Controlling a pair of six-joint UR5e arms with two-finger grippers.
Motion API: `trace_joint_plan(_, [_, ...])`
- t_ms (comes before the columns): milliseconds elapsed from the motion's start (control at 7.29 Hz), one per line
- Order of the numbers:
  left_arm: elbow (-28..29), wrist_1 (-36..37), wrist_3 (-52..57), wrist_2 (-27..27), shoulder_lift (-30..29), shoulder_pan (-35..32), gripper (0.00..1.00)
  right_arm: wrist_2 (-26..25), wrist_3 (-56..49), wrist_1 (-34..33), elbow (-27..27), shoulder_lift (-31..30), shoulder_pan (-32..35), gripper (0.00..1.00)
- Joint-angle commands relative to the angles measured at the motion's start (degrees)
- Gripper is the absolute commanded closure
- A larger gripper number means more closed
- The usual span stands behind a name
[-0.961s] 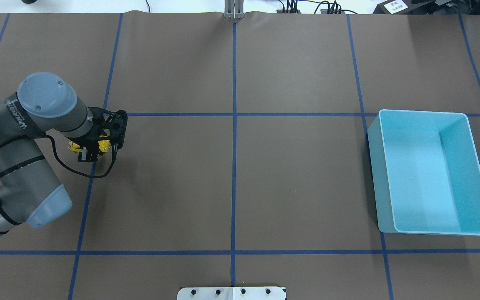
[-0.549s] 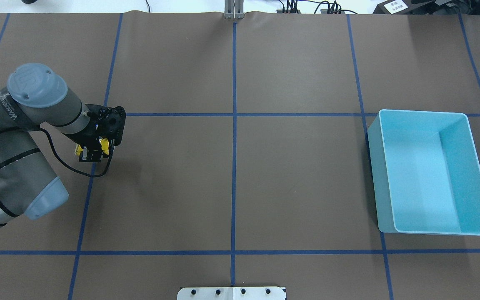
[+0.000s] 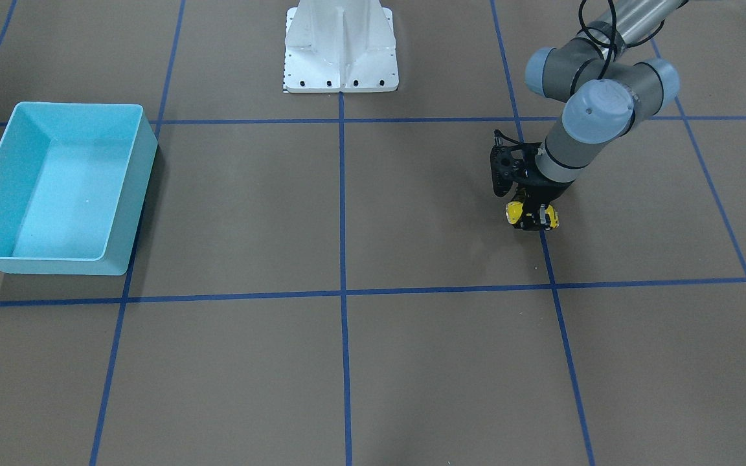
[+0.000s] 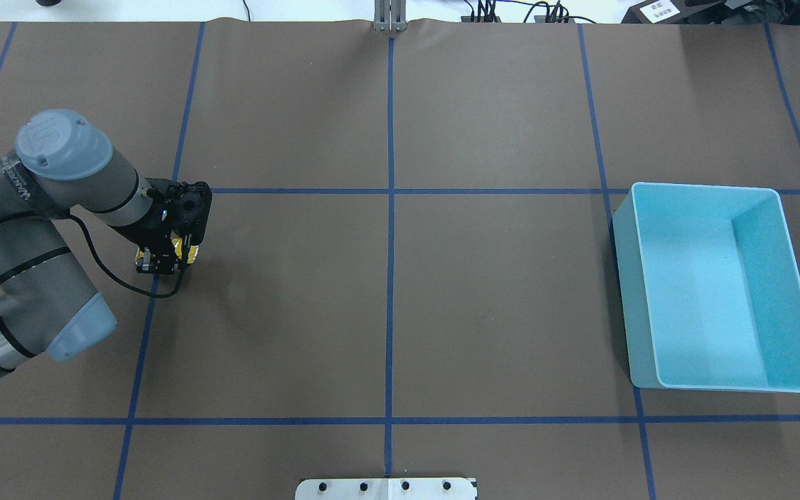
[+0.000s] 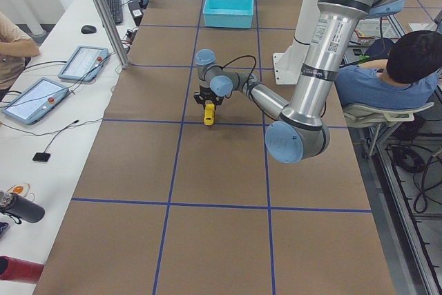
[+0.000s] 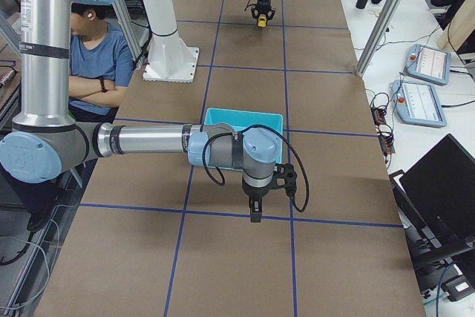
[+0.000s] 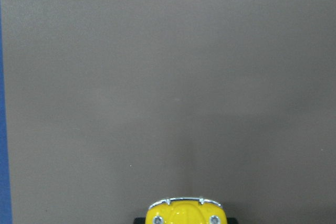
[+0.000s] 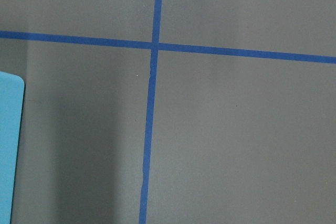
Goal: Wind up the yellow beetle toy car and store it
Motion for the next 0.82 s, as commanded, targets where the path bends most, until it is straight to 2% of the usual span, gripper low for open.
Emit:
trace_joint_plan(0, [0.16, -1.76, -0.13, 0.04, 0.01, -0.24, 1.0, 0.0, -0.07, 0.0, 0.01, 0.0, 0.0, 0.0])
trace_joint_plan(412, [2.87, -7.01, 0.13, -0.13, 0.88, -0.32, 1.0, -0.09, -0.07, 0.0, 0.02, 0.0, 0.0, 0.0])
trace_joint_plan(686, [2.89, -7.21, 0.31, -0.22, 1.23, -0.33, 1.0, 0.0, -0.07, 0.0, 0.02, 0.0, 0.0, 0.0])
